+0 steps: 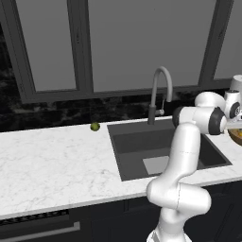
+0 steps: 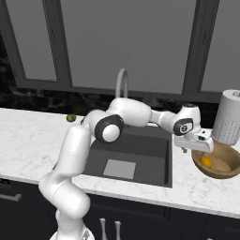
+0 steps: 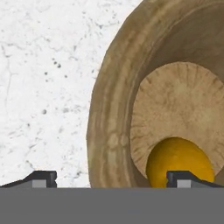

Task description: Pick the lemon from the sink and place it in the bowl. Then pick the bowl and place it in the microwave. Then close the microwave door and press the start button.

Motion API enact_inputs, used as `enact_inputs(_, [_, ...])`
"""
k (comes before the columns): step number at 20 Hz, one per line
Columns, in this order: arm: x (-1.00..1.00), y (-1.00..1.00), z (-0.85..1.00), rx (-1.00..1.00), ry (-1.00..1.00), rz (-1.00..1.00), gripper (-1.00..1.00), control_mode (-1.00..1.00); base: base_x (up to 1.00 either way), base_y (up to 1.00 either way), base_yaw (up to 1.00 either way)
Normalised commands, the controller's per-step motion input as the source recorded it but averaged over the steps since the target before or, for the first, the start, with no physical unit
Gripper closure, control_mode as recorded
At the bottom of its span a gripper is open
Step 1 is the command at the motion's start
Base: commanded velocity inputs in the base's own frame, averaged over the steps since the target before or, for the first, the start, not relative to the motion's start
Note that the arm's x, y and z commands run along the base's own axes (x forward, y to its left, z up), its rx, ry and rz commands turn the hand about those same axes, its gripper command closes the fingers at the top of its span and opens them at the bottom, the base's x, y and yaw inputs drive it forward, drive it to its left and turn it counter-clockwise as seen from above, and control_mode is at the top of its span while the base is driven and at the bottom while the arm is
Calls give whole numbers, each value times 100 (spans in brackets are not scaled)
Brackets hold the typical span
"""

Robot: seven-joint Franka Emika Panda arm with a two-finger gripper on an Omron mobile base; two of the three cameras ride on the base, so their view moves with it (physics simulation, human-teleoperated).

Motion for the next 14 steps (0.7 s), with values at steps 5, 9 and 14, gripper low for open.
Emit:
enact_inputs(5, [0, -6, -26, 0, 0, 10, 100, -100, 0, 0, 0])
enact_inputs(9, [0, -1, -15, 0, 0, 9, 100, -100, 0, 0, 0])
enact_inputs(14, [0, -3, -6, 0, 0, 9, 100, -100, 0, 0, 0])
